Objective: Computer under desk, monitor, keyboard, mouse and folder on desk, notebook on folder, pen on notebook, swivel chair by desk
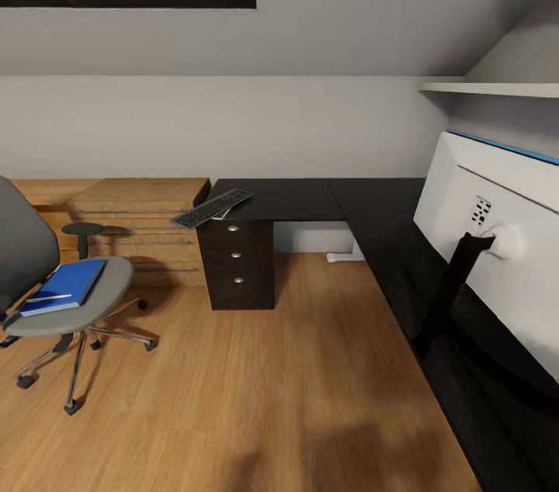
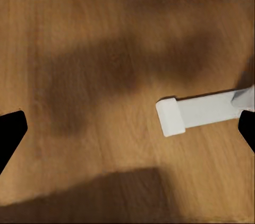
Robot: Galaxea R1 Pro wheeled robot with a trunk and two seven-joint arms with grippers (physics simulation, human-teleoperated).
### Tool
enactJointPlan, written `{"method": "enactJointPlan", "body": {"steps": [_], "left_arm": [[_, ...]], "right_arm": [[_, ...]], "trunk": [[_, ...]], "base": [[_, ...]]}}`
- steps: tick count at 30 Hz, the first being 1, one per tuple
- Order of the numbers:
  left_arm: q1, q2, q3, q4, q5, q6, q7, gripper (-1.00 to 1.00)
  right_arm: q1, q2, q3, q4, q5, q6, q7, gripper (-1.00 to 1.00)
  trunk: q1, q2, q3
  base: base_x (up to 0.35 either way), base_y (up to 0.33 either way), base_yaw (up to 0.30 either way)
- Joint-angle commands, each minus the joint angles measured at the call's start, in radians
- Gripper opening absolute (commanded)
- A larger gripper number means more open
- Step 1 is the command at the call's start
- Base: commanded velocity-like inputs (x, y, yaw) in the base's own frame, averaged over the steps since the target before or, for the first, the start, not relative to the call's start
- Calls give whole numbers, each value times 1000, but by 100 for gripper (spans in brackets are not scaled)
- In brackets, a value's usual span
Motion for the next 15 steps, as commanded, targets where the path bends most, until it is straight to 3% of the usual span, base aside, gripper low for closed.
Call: {"method": "enactJointPlan", "body": {"steps": [1,15], "left_arm": [[-1,-2,-2,1,8,-3,-3,100],[-1,-6,-4,2,8,-1,-3,100]], "right_arm": [[-1,0,9,2,-3,-3,-7,100],[-1,5,9,2,-2,-5,-9,100]], "trunk": [[-1,0,-1],[-1,0,-1]], "base": [[-286,-231,0],[-286,-231,0]]}}
